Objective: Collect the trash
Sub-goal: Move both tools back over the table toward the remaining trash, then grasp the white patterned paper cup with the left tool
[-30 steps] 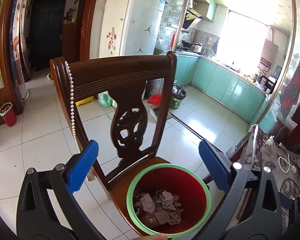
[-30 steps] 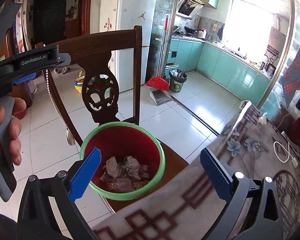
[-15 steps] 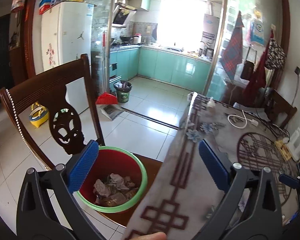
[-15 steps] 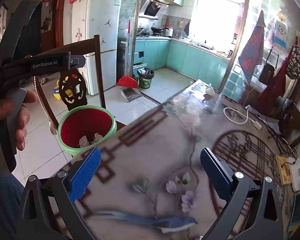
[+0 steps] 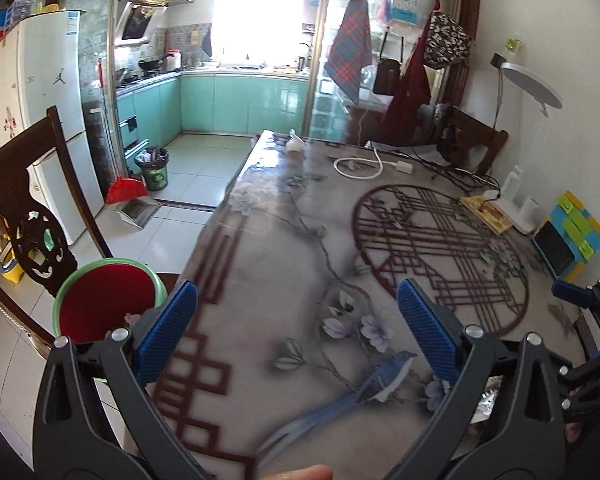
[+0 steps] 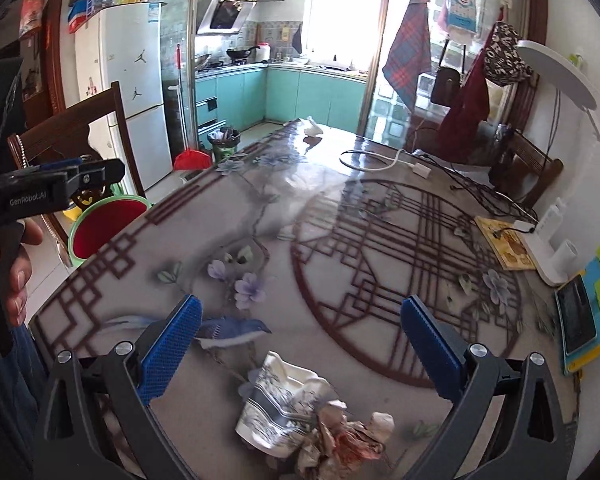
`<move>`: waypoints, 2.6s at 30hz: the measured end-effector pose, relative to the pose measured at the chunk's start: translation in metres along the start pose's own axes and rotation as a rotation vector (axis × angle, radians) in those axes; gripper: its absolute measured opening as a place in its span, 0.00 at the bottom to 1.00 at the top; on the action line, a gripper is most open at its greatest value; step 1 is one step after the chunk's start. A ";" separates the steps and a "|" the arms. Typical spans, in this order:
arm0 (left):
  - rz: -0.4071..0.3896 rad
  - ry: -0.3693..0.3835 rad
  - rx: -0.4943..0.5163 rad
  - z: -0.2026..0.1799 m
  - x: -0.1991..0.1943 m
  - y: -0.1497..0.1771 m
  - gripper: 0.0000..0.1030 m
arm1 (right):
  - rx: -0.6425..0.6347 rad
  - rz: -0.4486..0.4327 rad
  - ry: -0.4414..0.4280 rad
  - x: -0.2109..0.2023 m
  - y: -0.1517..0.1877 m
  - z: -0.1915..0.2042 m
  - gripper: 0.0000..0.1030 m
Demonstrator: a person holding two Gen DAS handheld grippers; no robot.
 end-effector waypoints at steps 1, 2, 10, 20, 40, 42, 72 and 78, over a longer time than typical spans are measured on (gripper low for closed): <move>0.012 0.011 0.015 -0.008 0.002 0.004 0.95 | 0.011 0.000 0.013 -0.003 0.005 -0.007 0.94; 0.026 0.029 0.029 -0.015 0.005 0.008 0.95 | 0.019 0.000 0.025 -0.006 0.010 -0.014 0.94; 0.130 0.127 0.120 -0.066 0.021 0.043 0.95 | 0.106 0.030 0.089 -0.017 0.051 -0.068 0.94; 0.251 0.221 0.215 -0.119 0.032 0.087 0.95 | 0.235 0.018 0.125 -0.026 0.069 -0.116 0.94; 0.389 0.154 0.265 -0.159 0.076 0.120 0.95 | 0.249 0.003 0.106 -0.027 0.076 -0.120 0.94; 0.398 0.139 0.267 -0.160 0.080 0.122 0.95 | 0.247 0.003 0.106 -0.027 0.076 -0.120 0.94; 0.445 0.114 0.162 -0.130 0.104 0.108 0.47 | 0.200 0.047 0.064 -0.013 0.085 -0.094 0.94; 0.368 0.110 0.236 -0.130 0.082 0.092 0.47 | 0.197 0.073 0.035 -0.008 0.089 -0.084 0.94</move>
Point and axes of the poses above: each gripper's, at about its wrist camera, not at the fingertips, and x roughly the way its jaws point, z to its left, y to its underside, the point moved 1 cm from there along x, roughly the way its jaws point, and after that the axes turned 3 degrees about -x, right-handed, at the moved point
